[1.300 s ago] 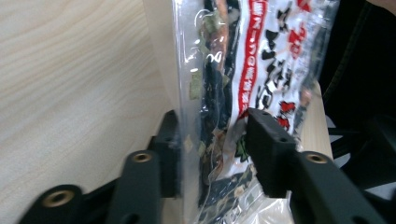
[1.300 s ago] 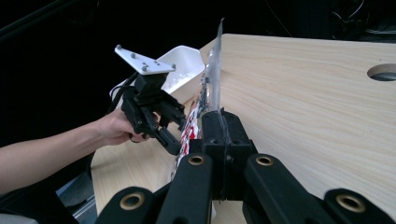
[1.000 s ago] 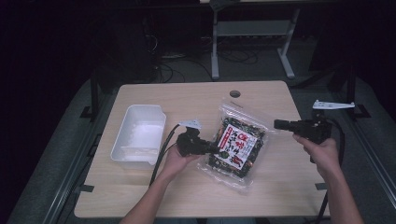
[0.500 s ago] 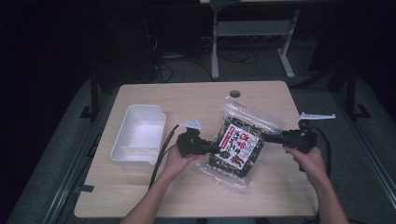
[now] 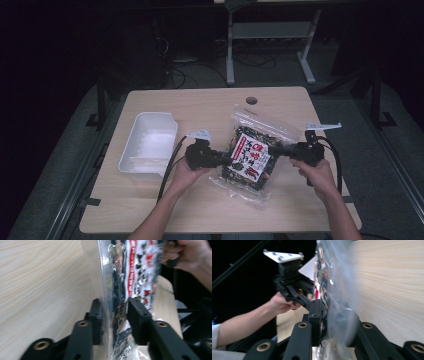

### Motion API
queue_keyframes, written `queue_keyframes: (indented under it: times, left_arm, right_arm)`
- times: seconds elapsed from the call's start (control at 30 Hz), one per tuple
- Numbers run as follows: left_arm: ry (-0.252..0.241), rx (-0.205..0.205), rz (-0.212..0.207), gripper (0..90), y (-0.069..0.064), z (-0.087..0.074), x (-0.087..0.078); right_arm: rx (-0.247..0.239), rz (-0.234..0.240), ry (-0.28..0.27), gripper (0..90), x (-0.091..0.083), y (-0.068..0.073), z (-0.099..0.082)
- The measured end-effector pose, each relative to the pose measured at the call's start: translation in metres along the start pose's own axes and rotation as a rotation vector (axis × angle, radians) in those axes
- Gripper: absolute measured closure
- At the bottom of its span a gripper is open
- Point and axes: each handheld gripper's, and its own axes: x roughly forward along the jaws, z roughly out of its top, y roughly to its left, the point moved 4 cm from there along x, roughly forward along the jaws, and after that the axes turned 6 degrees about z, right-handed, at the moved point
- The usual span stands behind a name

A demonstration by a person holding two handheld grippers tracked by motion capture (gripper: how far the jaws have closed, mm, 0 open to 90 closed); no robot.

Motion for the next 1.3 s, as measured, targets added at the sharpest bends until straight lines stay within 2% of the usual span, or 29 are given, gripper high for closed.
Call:
queue_keyframes:
  times: [0.1,0.13,0.17,0.27,0.43,0.47,0.5,0.57,0.6,0.7,0.73,0.77,0.8,0.83,0.87,0.9,1.0,1.03,1.07,1.13,1.17,1.27,1.3]
  left_arm:
    - [0.011,0.032,0.067,53.1,-0.002,0.001,-0.006]
    - [0.011,0.032,0.067,49.6,-0.002,0.001,-0.006]
    - [0.013,0.046,0.096,47.1,-0.003,0.002,-0.01]
    - [0.017,0.063,0.13,42.9,-0.005,0.001,-0.017]
    - [0.03,0.093,0.169,39.9,-0.009,-0.004,-0.024]
    - [0.036,0.108,0.191,39.3,-0.012,-0.009,-0.029]
    - [0.036,0.108,0.191,38.7,-0.012,-0.009,-0.029]
    - [0.044,0.121,0.201,38.7,-0.014,-0.014,-0.033]
    - [0.056,0.143,0.217,38.3,-0.017,-0.02,-0.036]
    - [0.051,0.147,0.223,38.2,-0.019,-0.024,-0.04]
    - [0.062,0.162,0.236,37.7,-0.02,-0.029,-0.044]
    - [0.062,0.162,0.236,37.7,-0.02,-0.029,-0.044]
    - [0.072,0.184,0.25,37.6,-0.023,-0.034,-0.048]
    - [0.072,0.184,0.25,37.2,-0.023,-0.034,-0.048]
    - [0.074,0.187,0.254,36.6,-0.025,-0.037,-0.05]
    - [0.078,0.193,0.253,36.6,-0.026,-0.04,-0.051]
    - [0.089,0.197,0.245,34.5,-0.028,-0.05,-0.056]
    - [0.096,0.202,0.248,34.5,-0.028,-0.052,-0.057]
    - [0.107,0.209,0.245,33.9,-0.031,-0.059,-0.06]
    - [0.116,0.215,0.242,33.6,-0.032,-0.062,-0.061]
    - [0.133,0.235,0.242,33.3,-0.036,-0.068,-0.064]
    - [0.133,0.239,0.214,31.0,-0.04,-0.075,-0.069]
    - [0.133,0.239,0.214,31.1,-0.04,-0.075,-0.069]
  right_arm:
    - [-0.01,-0.019,0.006,75.0,0.001,0.01,0.003]
    - [-0.016,-0.033,0.003,75.1,0.001,0.013,0.004]
    - [-0.018,-0.048,0.0,75.2,0.0,0.018,0.007]
    - [-0.033,-0.087,-0.017,75.4,-0.002,0.027,0.013]
    - [-0.067,-0.173,-0.056,75.6,-0.002,0.039,0.023]
    - [-0.072,-0.197,-0.068,75.6,-0.001,0.041,0.026]
    - [-0.072,-0.197,-0.068,75.6,-0.001,0.041,0.026]
    - [-0.077,-0.226,-0.087,75.6,0.001,0.043,0.03]
    - [-0.09,-0.251,-0.106,75.6,0.005,0.045,0.034]
    - [-0.102,-0.266,-0.119,75.6,0.011,0.048,0.039]
    - [-0.115,-0.276,-0.129,75.6,0.018,0.051,0.044]
    - [-0.115,-0.276,-0.129,75.6,0.018,0.051,0.044]
    - [-0.135,-0.298,-0.128,75.6,0.027,0.055,0.049]
    - [-0.135,-0.298,-0.128,75.6,0.027,0.055,0.049]
    - [-0.156,-0.318,-0.127,75.6,0.037,0.059,0.054]
    - [-0.156,-0.318,-0.127,75.6,0.037,0.059,0.054]
    - [-0.188,-0.328,-0.133,75.6,0.06,0.065,0.061]
    - [-0.188,-0.328,-0.133,75.6,0.06,0.065,0.061]
    - [-0.201,-0.329,-0.137,75.7,0.073,0.069,0.064]
    - [-0.207,-0.33,-0.141,75.7,0.078,0.07,0.065]
    - [-0.22,-0.34,-0.145,75.7,0.092,0.074,0.07]
    - [-0.232,-0.346,-0.163,75.8,0.107,0.08,0.078]
    - [-0.232,-0.346,-0.163,75.8,0.107,0.08,0.078]
